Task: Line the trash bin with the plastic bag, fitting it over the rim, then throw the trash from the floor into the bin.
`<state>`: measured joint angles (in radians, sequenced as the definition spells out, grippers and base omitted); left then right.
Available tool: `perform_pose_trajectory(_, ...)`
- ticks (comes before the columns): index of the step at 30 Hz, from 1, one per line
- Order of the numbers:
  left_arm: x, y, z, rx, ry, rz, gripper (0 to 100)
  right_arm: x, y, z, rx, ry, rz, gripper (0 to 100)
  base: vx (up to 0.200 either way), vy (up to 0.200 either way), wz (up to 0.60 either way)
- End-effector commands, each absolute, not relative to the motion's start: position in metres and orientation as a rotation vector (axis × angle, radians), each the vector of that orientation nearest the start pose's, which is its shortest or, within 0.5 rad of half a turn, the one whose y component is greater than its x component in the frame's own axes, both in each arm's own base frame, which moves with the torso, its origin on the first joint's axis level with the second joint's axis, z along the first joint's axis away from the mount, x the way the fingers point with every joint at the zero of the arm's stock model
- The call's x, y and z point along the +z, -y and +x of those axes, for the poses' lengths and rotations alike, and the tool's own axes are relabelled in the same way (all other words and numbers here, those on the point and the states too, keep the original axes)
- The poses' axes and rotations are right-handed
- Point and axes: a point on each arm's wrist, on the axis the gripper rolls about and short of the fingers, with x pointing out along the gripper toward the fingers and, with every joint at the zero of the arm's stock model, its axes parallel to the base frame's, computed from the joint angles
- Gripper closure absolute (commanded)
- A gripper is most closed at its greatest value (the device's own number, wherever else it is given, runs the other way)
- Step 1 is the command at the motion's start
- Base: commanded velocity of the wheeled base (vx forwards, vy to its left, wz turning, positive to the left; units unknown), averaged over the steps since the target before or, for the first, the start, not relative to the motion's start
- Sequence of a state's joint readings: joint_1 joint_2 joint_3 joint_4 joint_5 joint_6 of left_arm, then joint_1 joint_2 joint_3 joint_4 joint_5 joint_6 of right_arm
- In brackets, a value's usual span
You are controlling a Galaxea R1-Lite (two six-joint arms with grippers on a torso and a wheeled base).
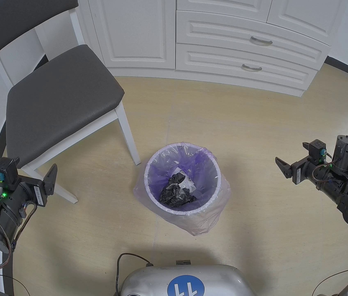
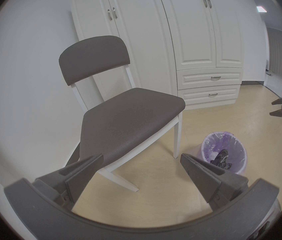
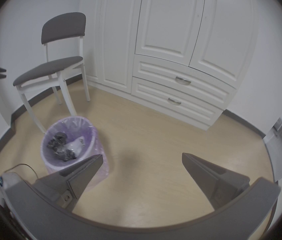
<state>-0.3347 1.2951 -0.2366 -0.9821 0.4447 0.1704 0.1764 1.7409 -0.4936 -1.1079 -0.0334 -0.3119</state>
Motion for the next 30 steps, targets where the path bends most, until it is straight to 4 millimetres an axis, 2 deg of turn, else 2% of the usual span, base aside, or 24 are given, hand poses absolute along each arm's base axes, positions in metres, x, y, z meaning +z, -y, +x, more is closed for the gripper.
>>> perform_pose_trajectory(1,0.153,0.05,0.18,0.111,-0.128,0.184,0,0.109,-0.028,0.275,0.103,-0.146,-0.404,0,0.0,0.0,0.0)
perform_pose_trajectory(6,0.145,0.054,0.199,0.127,-0.1,0.144,0,0.099,-0.009,0.275,0.015,-0.051,-0.46,0,0.0,0.0,0.0)
perform_pose_trajectory(10,0.141,0.056,0.209,0.136,-0.067,0.128,0,0.092,0.0,0.276,-0.014,-0.075,-0.474,0,0.0,0.0,0.0)
perform_pose_trajectory(14,0.147,0.059,0.215,0.137,0.063,0.081,0,0.113,0.001,0.265,-0.039,-0.004,-0.457,0,0.0,0.0,0.0)
perform_pose_trajectory(17,0.163,0.058,0.208,0.135,0.156,0.053,0,0.131,0.001,0.25,-0.051,0.055,-0.419,0,0.0,0.0,0.0)
perform_pose_trajectory(20,0.178,0.057,0.194,0.115,0.225,0.033,0,0.145,-0.003,0.236,-0.05,0.111,-0.362,0,0.0,0.0,0.0)
perform_pose_trajectory(21,0.185,0.059,0.187,0.092,0.255,0.024,0,0.152,-0.005,0.226,-0.062,0.138,-0.325,0,0.0,0.0,0.0)
perform_pose_trajectory(24,0.193,0.057,0.178,0.076,0.297,0.01,0,0.16,-0.012,0.206,-0.088,0.169,-0.254,0,0.0,0.0,0.0)
perform_pose_trajectory(25,0.193,0.057,0.178,0.076,0.297,0.01,0,0.16,-0.012,0.206,-0.088,0.169,-0.254,0,0.0,0.0,0.0)
perform_pose_trajectory(26,0.195,0.056,0.175,0.077,0.308,0.005,0,0.162,-0.013,0.195,-0.114,0.176,-0.229,0,0.0,0.0,0.0)
perform_pose_trajectory(30,0.199,0.052,0.166,0.08,0.333,-0.006,0,0.166,-0.01,0.171,-0.161,0.2,-0.218,0,0.0,0.0,0.0)
